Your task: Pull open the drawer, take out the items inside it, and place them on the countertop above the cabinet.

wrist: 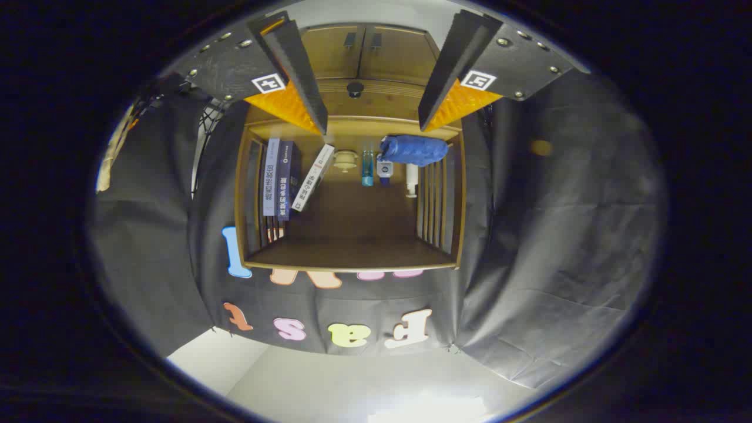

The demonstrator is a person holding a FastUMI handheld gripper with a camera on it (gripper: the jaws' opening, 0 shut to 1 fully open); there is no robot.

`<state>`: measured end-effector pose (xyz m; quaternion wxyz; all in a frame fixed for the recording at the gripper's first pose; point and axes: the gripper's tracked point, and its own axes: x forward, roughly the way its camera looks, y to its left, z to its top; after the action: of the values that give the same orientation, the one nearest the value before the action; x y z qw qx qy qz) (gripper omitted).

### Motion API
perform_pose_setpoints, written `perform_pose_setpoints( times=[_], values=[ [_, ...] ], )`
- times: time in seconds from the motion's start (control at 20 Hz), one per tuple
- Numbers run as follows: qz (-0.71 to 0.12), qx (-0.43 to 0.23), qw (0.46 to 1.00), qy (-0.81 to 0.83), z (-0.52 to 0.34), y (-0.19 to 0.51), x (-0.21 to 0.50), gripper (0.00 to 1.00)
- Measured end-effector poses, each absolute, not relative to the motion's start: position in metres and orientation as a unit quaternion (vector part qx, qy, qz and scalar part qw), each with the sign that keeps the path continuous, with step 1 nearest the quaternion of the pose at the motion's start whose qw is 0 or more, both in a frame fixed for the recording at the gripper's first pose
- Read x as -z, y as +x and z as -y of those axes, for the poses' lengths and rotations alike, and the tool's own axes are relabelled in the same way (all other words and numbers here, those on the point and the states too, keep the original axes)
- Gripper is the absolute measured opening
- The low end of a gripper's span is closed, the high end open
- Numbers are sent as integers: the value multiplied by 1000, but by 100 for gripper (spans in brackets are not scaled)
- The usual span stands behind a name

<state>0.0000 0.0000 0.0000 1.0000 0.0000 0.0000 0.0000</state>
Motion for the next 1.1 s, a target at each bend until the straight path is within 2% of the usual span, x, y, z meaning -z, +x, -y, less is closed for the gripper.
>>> perform_pose_setpoints(
  times=[1.1],
  values=[
    [-1,-12,1000,10,-10,5,0,93]
  ],
)
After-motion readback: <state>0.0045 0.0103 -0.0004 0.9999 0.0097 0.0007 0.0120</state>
